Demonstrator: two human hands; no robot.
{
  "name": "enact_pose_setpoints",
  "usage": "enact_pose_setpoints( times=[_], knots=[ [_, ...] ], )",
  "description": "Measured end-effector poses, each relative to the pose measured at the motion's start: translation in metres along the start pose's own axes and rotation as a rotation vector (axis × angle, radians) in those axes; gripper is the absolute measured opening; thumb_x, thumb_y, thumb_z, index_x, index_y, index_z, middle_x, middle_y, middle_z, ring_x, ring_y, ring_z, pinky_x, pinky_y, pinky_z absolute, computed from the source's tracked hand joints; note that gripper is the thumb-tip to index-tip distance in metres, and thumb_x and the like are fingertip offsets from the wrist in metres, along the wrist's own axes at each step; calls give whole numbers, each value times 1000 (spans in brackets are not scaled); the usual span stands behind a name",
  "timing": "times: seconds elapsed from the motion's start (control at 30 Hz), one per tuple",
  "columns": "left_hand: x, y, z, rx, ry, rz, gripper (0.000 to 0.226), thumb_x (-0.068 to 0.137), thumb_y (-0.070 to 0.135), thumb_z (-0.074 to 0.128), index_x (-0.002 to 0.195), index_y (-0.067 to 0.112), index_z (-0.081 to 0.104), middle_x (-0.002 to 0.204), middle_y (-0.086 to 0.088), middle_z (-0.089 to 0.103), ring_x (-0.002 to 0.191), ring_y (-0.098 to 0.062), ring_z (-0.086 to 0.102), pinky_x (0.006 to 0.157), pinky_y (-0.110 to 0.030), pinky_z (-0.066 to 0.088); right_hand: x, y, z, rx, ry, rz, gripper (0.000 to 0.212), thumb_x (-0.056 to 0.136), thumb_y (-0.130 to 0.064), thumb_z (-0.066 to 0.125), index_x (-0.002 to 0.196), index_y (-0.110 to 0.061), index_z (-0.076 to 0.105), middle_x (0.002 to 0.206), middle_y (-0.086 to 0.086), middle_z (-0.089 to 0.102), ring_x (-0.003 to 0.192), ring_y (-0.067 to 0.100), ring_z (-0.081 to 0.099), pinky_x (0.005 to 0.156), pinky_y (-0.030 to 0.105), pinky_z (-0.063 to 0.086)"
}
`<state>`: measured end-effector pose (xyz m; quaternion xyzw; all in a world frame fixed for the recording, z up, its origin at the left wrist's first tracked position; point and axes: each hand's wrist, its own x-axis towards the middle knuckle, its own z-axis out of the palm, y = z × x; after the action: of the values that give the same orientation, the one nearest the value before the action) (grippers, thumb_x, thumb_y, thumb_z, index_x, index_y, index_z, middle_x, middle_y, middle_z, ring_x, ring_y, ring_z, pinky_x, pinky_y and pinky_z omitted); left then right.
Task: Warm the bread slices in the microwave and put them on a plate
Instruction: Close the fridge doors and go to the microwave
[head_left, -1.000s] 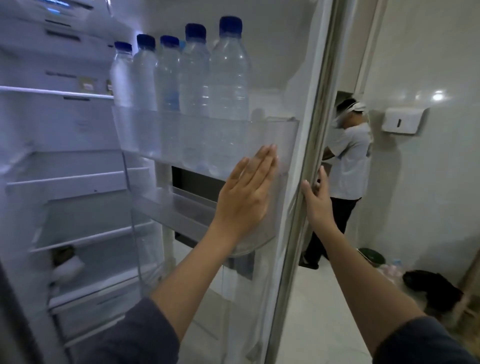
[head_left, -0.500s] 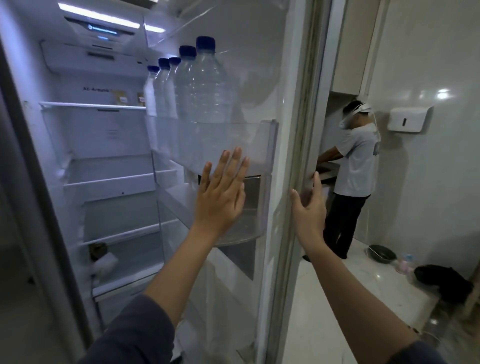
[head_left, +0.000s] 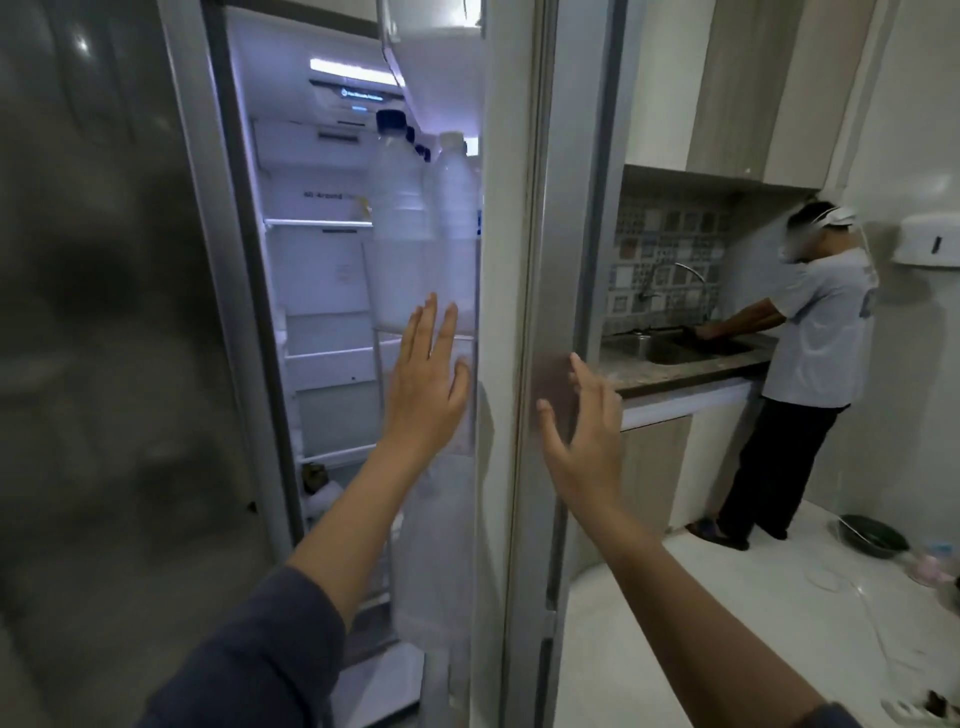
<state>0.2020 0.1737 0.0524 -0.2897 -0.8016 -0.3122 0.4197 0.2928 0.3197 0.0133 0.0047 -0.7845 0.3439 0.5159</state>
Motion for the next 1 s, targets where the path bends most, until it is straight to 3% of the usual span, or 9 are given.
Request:
enact_pose_setpoints(
  times=[0.13,0.27,0.43,0.53,0.63,0.77,0.87,0.93,1.0],
  knots=[
    [3,-6,-20,-85,5,54,55,97,28,34,148,19,16,158,-2,9,146,-15,4,115,-21,5,16,-15,30,-40,52,-137,47,92,-30,41,135,-13,46,128,12,48,119,15,35,100,31,32],
    [13,-20,-28,-32,80,94,56,97,31,32,148,16,15,158,-6,8,146,-18,5,119,-32,11,37,-24,66,59,41,-166,46,94,-24,42,139,-16,40,142,6,38,132,13,29,110,27,23],
    [31,-61,-30,58,152,69,60,97,27,36,148,12,10,158,-8,3,146,-15,-1,117,-18,-2,64,-21,127,153,-57,-241,51,94,-21,44,143,-18,33,151,2,29,139,10,21,115,23,16],
    [43,-90,-29,120,210,52,60,97,24,40,148,13,10,158,-8,-1,146,-14,-4,114,-10,-3,81,-15,169,195,-73,-297,53,93,-19,46,144,-18,33,151,3,29,139,12,21,116,34,20],
    [56,-114,-21,213,243,33,59,97,25,40,148,13,13,157,-12,-3,146,-20,-6,111,-6,-5,96,-7,205,208,-123,-331,54,93,-20,47,144,-19,32,153,3,26,141,15,18,117,36,19],
    [73,-144,-6,329,258,0,61,97,26,37,148,8,8,157,-13,0,145,-18,-10,121,-32,-1,119,7,243,171,-195,-400,56,93,-23,47,146,-22,29,156,0,21,143,17,14,115,31,14],
    [77,-163,2,280,234,-72,66,97,25,39,147,13,-2,158,-3,-5,145,-12,-9,116,-14,-2,134,17,266,137,-241,-391,59,92,-25,48,147,-23,26,157,-1,17,144,19,11,114,33,11],
    [80,-174,8,256,222,-98,67,97,21,42,148,13,-2,157,-2,-9,143,-9,-7,100,7,1,143,25,280,90,-251,-426,62,89,-27,51,146,-22,28,157,1,19,143,20,10,114,38,15],
    [87,-188,15,247,202,-127,69,97,20,44,147,13,-2,155,-2,-15,139,-6,-8,89,13,2,155,31,294,19,-262,-459,66,86,-27,56,146,-22,29,157,3,20,143,20,9,113,43,19]
  ],
)
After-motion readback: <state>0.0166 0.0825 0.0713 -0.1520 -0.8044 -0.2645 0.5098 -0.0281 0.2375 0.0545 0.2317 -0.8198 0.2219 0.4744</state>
